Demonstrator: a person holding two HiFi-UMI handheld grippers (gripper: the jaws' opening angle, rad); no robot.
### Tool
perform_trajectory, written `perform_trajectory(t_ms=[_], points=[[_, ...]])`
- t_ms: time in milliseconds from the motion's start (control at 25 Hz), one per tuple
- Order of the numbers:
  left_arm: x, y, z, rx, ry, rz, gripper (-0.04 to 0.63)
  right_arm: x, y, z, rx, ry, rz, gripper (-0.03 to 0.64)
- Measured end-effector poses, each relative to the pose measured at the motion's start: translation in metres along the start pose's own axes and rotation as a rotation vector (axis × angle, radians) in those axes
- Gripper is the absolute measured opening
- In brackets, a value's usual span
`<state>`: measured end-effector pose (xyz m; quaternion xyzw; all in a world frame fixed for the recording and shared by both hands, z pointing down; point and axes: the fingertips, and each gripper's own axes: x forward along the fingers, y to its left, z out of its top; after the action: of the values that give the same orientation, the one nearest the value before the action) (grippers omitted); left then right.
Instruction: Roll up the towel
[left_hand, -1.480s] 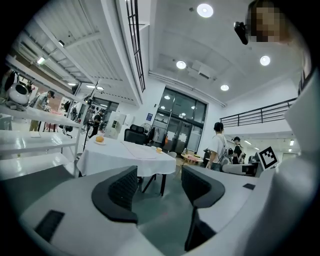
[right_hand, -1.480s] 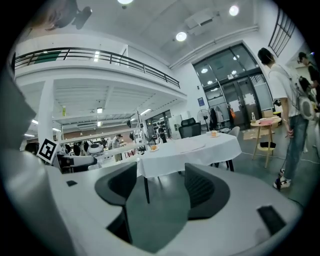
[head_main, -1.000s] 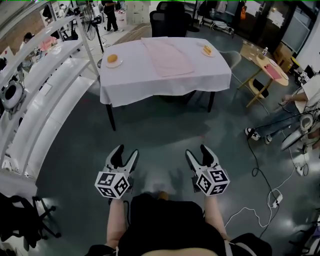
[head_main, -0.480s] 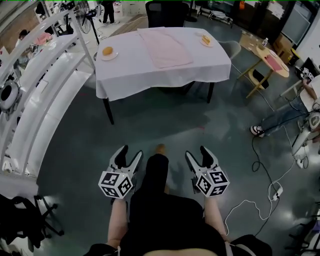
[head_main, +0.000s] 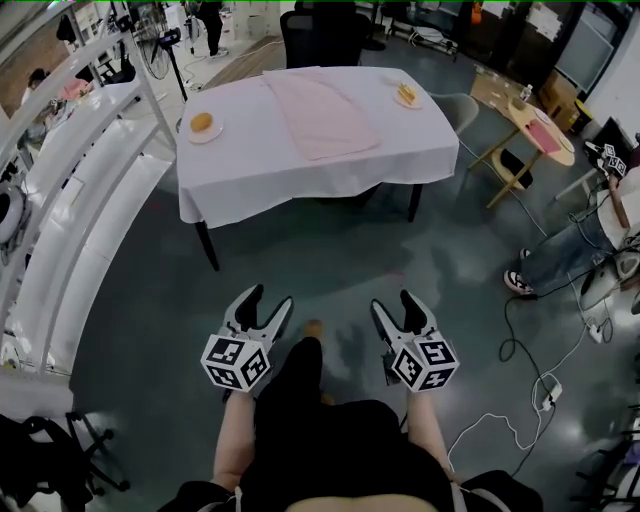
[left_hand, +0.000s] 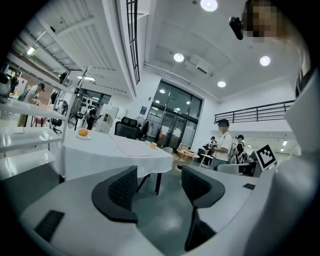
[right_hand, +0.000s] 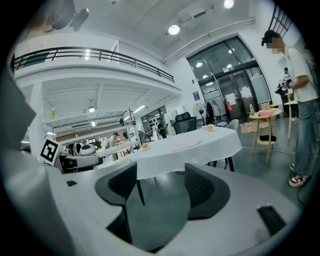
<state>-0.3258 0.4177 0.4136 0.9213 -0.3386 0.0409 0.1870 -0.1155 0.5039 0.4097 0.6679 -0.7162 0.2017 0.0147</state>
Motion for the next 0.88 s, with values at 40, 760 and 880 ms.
perform_trajectory(t_ms=[40, 760, 880], points=[[0.012, 0.006, 0.004, -0.003, 0.005, -0.007, 0.282, 0.013, -0.003, 0.006, 0.000, 0.004, 0.004, 0.312], [0.180, 0.096, 0.094, 0.025, 0.000, -0.055, 0.282, 0.183, -0.065, 0.103, -0.006, -0.030, -0.028, 0.311], [0.202, 0.111, 0.098, 0.026, 0.000, -0.062, 0.282, 0.208, -0.073, 0.108, -0.011, -0.028, -0.035, 0.311]])
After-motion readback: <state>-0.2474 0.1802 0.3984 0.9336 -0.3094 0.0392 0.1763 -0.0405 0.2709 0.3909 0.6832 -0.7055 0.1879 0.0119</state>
